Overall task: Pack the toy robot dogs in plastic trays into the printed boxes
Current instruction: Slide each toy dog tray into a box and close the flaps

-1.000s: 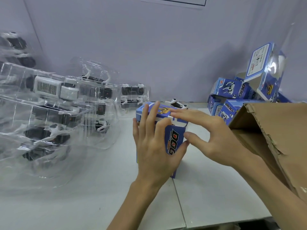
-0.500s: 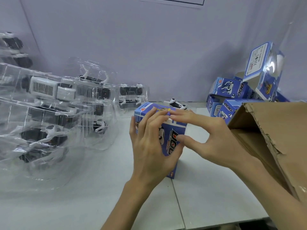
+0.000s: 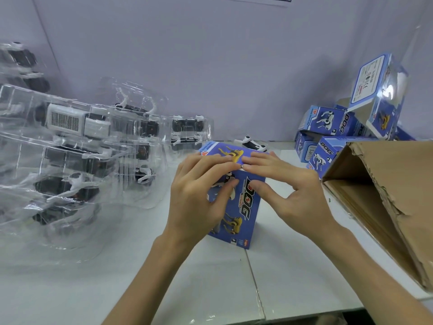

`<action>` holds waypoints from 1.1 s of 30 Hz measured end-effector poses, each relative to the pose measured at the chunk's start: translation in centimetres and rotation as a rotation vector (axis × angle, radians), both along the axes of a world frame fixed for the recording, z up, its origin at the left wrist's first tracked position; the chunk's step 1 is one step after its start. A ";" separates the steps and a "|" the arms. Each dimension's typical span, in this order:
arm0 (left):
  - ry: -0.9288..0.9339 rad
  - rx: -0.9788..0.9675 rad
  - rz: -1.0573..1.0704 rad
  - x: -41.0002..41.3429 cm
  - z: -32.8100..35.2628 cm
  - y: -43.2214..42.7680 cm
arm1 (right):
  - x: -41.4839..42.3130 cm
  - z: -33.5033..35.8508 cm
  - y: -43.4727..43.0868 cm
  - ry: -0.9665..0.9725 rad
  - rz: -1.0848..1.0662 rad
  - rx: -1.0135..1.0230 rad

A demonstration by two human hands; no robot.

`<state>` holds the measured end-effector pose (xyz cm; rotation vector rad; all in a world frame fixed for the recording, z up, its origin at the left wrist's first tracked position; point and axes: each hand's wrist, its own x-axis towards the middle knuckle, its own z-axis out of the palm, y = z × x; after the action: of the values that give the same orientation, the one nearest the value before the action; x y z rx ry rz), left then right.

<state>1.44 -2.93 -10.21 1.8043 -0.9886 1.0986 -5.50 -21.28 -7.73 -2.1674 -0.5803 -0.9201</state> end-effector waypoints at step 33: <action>0.792 -0.095 -0.319 0.1 -2.5 0.7 | 0.7 0.9 0.3 0.063 -0.038 0.134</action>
<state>1.55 -2.19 -12.74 1.6977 -0.6778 0.1792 -4.84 -20.94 -6.83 -2.0852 -0.4358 -0.8824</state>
